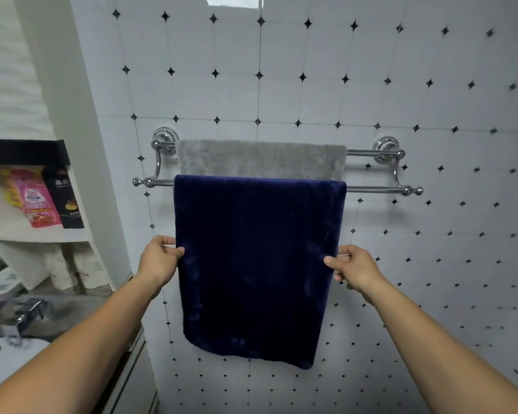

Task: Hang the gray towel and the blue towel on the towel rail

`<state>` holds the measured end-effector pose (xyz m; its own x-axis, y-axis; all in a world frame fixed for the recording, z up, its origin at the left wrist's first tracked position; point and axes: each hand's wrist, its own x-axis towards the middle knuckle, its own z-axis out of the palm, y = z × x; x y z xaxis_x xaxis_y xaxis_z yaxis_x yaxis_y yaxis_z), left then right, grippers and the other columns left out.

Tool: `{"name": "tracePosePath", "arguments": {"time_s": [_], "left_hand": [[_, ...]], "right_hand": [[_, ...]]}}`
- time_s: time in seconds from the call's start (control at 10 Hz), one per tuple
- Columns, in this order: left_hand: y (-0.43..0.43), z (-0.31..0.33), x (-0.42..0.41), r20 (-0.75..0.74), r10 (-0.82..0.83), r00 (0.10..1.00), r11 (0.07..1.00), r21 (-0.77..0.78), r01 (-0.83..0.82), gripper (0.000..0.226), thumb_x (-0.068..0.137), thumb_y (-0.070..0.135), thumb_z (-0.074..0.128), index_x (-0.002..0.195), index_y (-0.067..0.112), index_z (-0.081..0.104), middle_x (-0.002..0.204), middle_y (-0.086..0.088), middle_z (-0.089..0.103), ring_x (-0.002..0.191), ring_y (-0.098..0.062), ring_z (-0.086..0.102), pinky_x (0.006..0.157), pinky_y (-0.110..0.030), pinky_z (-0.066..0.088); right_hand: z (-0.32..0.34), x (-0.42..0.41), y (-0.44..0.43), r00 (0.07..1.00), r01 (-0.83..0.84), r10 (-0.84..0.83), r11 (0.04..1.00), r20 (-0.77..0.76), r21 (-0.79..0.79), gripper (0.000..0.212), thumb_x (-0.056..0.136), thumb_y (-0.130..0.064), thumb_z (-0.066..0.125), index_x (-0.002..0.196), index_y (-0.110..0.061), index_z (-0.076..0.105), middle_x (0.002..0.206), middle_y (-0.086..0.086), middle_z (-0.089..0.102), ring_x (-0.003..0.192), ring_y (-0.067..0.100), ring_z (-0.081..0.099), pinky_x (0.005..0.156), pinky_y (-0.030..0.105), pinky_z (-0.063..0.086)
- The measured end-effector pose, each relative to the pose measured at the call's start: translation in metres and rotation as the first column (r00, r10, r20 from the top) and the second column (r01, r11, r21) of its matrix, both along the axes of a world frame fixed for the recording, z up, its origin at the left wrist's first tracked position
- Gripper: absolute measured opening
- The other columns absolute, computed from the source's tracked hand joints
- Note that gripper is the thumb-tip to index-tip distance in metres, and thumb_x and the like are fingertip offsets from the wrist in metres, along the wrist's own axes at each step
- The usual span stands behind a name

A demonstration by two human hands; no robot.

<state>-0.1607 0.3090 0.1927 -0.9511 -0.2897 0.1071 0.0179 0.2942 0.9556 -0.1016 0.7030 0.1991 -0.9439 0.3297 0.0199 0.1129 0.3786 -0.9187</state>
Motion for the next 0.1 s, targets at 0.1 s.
{"name": "tracePosePath", "arguments": {"time_s": [0.1], "left_hand": [[-0.0026,0.0096,0.0102,-0.035,-0.023,0.999,1.000,0.011,0.024,0.028,0.088,0.007,0.060,0.112,0.016,0.050,0.087,-0.004,0.070,0.080,-0.023,0.066,0.064,-0.029,0.044]], "right_hand": [[0.0148,0.0133,-0.0054,0.999,0.007,-0.006,1.000,-0.048,0.028,0.030,0.086,-0.027,0.073,0.110,-0.015,0.058,0.098,0.003,0.069,0.058,0.014,0.061,0.048,0.020,0.040]]}}
